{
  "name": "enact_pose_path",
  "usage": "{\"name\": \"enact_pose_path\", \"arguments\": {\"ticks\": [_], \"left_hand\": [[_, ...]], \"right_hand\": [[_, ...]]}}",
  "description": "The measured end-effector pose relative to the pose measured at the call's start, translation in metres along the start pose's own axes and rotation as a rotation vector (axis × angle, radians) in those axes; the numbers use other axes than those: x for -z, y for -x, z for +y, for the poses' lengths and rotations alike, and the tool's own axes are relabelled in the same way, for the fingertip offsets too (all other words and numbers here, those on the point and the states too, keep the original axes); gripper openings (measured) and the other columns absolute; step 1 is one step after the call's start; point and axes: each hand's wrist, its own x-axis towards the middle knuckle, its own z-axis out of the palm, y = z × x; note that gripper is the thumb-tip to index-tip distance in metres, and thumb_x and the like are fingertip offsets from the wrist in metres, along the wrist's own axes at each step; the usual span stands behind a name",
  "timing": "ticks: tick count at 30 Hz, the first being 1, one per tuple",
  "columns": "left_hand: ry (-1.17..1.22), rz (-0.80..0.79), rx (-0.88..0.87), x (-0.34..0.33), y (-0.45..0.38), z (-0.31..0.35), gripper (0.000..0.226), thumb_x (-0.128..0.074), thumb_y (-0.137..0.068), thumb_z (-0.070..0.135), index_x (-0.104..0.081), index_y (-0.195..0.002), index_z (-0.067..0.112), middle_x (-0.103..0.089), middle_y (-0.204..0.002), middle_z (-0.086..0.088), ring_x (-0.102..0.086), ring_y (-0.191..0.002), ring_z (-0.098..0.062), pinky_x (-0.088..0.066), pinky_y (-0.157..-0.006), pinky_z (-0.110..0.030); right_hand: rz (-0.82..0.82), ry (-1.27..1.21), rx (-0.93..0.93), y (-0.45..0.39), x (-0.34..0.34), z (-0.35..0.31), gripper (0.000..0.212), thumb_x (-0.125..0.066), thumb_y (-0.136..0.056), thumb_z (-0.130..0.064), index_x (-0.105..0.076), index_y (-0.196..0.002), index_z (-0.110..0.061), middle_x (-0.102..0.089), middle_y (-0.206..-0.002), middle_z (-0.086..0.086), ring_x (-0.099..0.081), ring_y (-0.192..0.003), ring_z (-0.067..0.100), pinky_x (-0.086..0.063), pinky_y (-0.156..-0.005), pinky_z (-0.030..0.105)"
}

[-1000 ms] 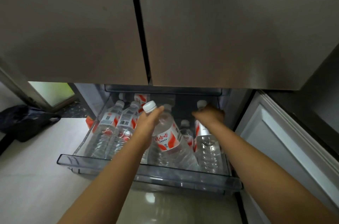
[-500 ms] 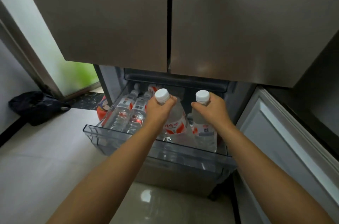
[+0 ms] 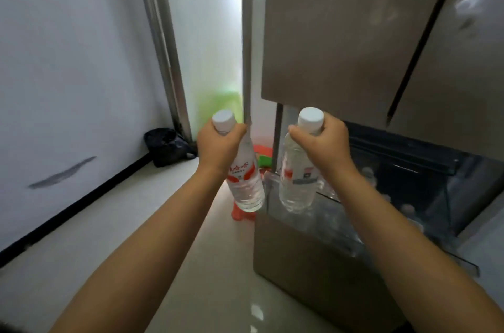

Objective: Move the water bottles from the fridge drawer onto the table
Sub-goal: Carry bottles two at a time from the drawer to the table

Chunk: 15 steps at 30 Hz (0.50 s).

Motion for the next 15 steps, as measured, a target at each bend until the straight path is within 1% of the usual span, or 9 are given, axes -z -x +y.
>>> {"name": "enact_pose_path", "arguments": {"ticks": [2,5,7,9,10,12,13,14,15], "left_hand": [[-0.061,0.096,0.020,0.055,0.000,-0.004,0.024,-0.066,-0.078,0.010,-0.049,-0.064,0.019,-0.049,-0.063,0.006,-0.049,-0.061,-0.013,-0.040,-0.061,-0.027],[-0.143,0.222,0.040,0.135,0.002,-0.012,0.023,-0.066,-0.080,0.013,-0.048,-0.068,0.022,-0.051,-0.068,0.004,-0.052,-0.075,-0.021,-0.041,-0.063,-0.026],[-0.177,0.300,0.073,0.186,0.005,-0.019,0.014,-0.063,-0.084,0.010,-0.051,-0.079,0.015,-0.054,-0.078,-0.004,-0.052,-0.082,-0.021,-0.041,-0.071,-0.028],[-0.199,0.387,0.112,0.235,0.008,-0.026,0.012,-0.062,-0.084,0.009,-0.051,-0.086,0.012,-0.055,-0.083,-0.004,-0.052,-0.084,-0.020,-0.040,-0.074,-0.029],[-0.204,0.425,0.133,0.258,0.008,-0.029,0.012,-0.063,-0.084,0.010,-0.051,-0.083,0.014,-0.054,-0.079,-0.001,-0.052,-0.083,-0.019,-0.039,-0.074,-0.028],[-0.215,0.502,0.175,0.303,0.010,-0.034,0.018,-0.062,-0.085,0.011,-0.049,-0.075,0.018,-0.050,-0.072,0.006,-0.051,-0.082,-0.019,-0.039,-0.074,-0.028],[-0.220,0.540,0.188,0.326,0.011,-0.037,0.019,-0.063,-0.085,0.011,-0.049,-0.074,0.020,-0.049,-0.071,0.008,-0.051,-0.082,-0.019,-0.039,-0.073,-0.028],[-0.225,0.577,0.198,0.348,0.011,-0.040,0.017,-0.063,-0.085,0.013,-0.050,-0.077,0.019,-0.049,-0.072,0.008,-0.051,-0.083,-0.019,-0.040,-0.072,-0.027],[-0.232,0.615,0.205,0.370,0.012,-0.043,0.014,-0.065,-0.085,0.015,-0.051,-0.083,0.017,-0.050,-0.074,0.007,-0.051,-0.085,-0.018,-0.041,-0.071,-0.027]], "right_hand": [[-0.080,-0.042,-0.011,0.013,-0.046,-0.016,0.024,-0.067,-0.078,-0.009,-0.049,-0.067,-0.020,-0.048,-0.063,-0.009,-0.047,-0.062,0.009,-0.040,-0.054,0.016],[-0.190,-0.107,-0.031,0.032,-0.116,-0.038,0.023,-0.068,-0.077,-0.009,-0.049,-0.067,-0.017,-0.048,-0.062,-0.006,-0.050,-0.072,0.018,-0.042,-0.064,0.028],[-0.267,-0.140,-0.024,0.044,-0.162,-0.053,0.015,-0.068,-0.077,-0.009,-0.054,-0.074,-0.012,-0.051,-0.066,0.000,-0.050,-0.073,0.019,-0.042,-0.062,0.024],[-0.348,-0.181,-0.005,0.055,-0.207,-0.069,0.011,-0.068,-0.077,-0.007,-0.058,-0.077,-0.006,-0.053,-0.070,0.006,-0.049,-0.066,0.017,-0.039,-0.052,0.013],[-0.395,-0.200,0.002,0.060,-0.230,-0.077,0.011,-0.068,-0.076,-0.007,-0.060,-0.077,-0.001,-0.054,-0.071,0.007,-0.048,-0.064,0.017,-0.039,-0.051,0.014],[-0.508,-0.226,0.025,0.069,-0.276,-0.097,0.017,-0.068,-0.076,-0.006,-0.061,-0.081,0.008,-0.055,-0.073,0.009,-0.049,-0.065,0.017,-0.039,-0.056,0.021],[-0.569,-0.237,0.039,0.075,-0.299,-0.108,0.016,-0.068,-0.076,-0.006,-0.061,-0.082,0.007,-0.055,-0.072,0.008,-0.050,-0.064,0.015,-0.039,-0.057,0.021],[-0.626,-0.249,0.054,0.081,-0.322,-0.119,0.011,-0.068,-0.077,-0.007,-0.061,-0.079,0.000,-0.055,-0.071,0.005,-0.050,-0.063,0.012,-0.040,-0.057,0.019],[-0.675,-0.263,0.072,0.088,-0.344,-0.131,0.011,-0.068,-0.077,-0.009,-0.058,-0.073,-0.008,-0.054,-0.068,0.000,-0.049,-0.063,0.010,-0.040,-0.057,0.018]]}}
